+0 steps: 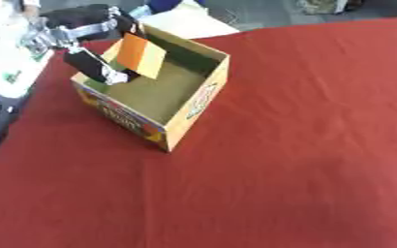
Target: Pick up objects on the table and place them in the box.
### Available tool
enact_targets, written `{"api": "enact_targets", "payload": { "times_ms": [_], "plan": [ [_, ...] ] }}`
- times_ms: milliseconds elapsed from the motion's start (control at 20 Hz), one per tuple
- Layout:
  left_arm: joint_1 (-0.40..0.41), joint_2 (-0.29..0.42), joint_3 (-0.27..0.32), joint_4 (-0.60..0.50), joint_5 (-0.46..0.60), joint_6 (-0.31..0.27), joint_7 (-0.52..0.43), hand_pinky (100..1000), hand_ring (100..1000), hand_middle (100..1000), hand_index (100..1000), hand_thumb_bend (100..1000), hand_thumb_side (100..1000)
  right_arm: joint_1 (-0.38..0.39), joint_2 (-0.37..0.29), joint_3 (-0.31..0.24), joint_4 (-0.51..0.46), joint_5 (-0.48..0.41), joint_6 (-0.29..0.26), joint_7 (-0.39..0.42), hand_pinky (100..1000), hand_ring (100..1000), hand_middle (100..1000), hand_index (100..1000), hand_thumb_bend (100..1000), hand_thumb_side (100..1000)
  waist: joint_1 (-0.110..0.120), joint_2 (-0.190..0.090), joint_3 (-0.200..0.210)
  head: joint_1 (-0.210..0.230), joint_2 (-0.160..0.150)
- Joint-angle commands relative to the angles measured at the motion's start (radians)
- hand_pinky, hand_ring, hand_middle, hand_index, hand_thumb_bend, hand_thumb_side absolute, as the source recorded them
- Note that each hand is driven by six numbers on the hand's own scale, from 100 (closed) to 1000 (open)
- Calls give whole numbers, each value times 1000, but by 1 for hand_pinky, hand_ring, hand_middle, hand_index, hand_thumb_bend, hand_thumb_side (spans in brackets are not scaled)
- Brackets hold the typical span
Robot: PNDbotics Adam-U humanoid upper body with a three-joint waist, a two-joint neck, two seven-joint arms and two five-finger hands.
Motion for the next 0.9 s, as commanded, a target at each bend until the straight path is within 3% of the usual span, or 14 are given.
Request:
{"api": "enact_targets", "payload": {
  "times_ms": [50, 150, 250, 500, 650, 700, 900],
  "plan": [
    [-30, 5, 6, 3, -43, -24, 23, 700, 687, 583, 649, 100, 245, -9, -13, -2, -15, -7, -2, 5, 623, 762, 548, 725, 100, 873, -4, -14, -2, 5, -16],
    [-29, 0, 2, 8, -66, -38, 36, 711, 702, 609, 686, 100, 246, -11, -13, -1, -15, -8, -2, 6, 623, 762, 547, 725, 100, 865, -4, -12, -3, 7, -17],
    [-28, -4, -3, 12, -85, -53, 41, 733, 736, 670, 779, 100, 249, -13, -13, -1, -15, -9, -2, 7, 623, 762, 547, 725, 100, 873, -4, -10, -2, 7, -15],
    [-22, -11, -8, 19, -121, -85, 24, 794, 816, 776, 859, 100, 252, -14, -10, -1, -15, -11, -1, 9, 623, 762, 547, 725, 100, 873, -4, -9, -1, 4, -13],
    [-22, -14, -2, 20, -130, -97, 26, 823, 848, 814, 894, 100, 354, -13, -8, -2, -15, -11, 0, 10, 623, 762, 546, 725, 100, 873, -5, -9, -1, 3, -14],
    [-23, -15, 0, 20, -134, -98, 27, 844, 872, 841, 915, 100, 438, -13, -7, -2, -15, -11, 1, 9, 623, 762, 546, 725, 100, 873, -5, -9, -1, 2, -14],
    [-24, -17, 3, 20, -155, -101, 32, 848, 876, 845, 917, 100, 449, -12, -6, -3, -15, -12, 1, 9, 623, 762, 546, 725, 100, 873, -5, -9, -2, 2, -15]
  ]
}}
